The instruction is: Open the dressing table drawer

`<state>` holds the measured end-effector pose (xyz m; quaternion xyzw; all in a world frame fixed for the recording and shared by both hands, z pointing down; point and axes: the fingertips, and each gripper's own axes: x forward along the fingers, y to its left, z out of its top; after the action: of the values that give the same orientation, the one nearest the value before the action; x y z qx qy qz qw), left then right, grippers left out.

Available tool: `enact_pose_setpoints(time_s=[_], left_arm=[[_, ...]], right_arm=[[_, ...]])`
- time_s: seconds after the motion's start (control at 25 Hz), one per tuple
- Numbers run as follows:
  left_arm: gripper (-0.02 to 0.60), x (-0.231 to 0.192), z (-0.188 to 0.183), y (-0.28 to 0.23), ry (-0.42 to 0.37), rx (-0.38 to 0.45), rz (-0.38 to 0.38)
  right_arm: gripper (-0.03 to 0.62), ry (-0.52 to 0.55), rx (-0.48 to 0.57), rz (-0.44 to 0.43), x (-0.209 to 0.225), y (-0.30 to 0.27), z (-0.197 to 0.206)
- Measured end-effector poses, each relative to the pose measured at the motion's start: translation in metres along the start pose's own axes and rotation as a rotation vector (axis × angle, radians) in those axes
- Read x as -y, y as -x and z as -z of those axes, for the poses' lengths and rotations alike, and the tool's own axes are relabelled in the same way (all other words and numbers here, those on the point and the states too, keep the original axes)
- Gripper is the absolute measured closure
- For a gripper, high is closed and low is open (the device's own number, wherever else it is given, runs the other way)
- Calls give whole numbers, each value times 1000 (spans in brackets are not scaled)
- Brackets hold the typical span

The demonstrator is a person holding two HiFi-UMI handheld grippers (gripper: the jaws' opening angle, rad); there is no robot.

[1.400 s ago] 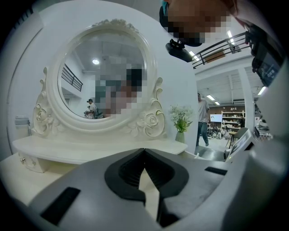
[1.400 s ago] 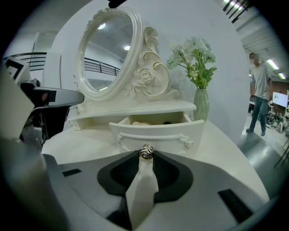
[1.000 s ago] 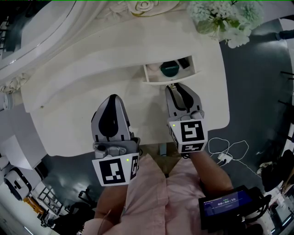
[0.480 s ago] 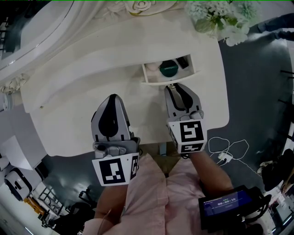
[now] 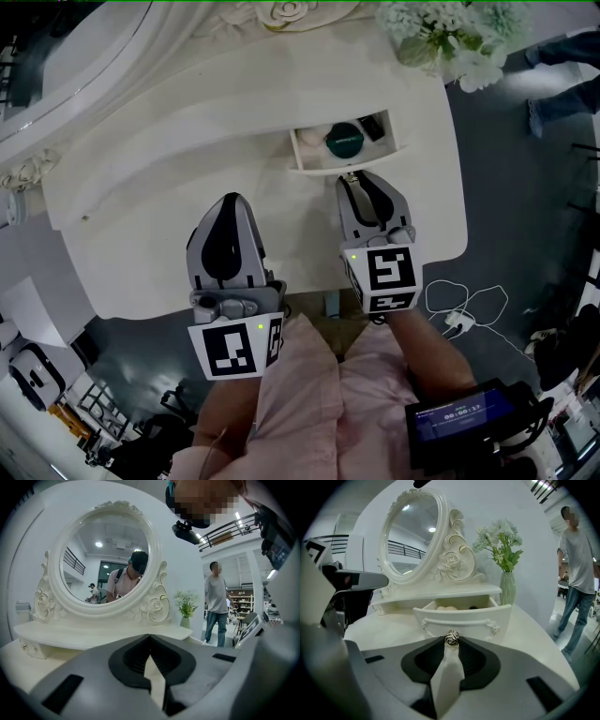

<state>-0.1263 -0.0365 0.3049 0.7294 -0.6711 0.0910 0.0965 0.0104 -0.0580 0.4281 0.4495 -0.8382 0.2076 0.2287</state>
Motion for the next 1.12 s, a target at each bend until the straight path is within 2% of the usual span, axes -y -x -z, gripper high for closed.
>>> enact_pose_setpoints(time_s=[1.12], left_arm=[[560,1,-2,0,-6,2,0]], right_arm=[[485,-9,13,5,0,2,-1]])
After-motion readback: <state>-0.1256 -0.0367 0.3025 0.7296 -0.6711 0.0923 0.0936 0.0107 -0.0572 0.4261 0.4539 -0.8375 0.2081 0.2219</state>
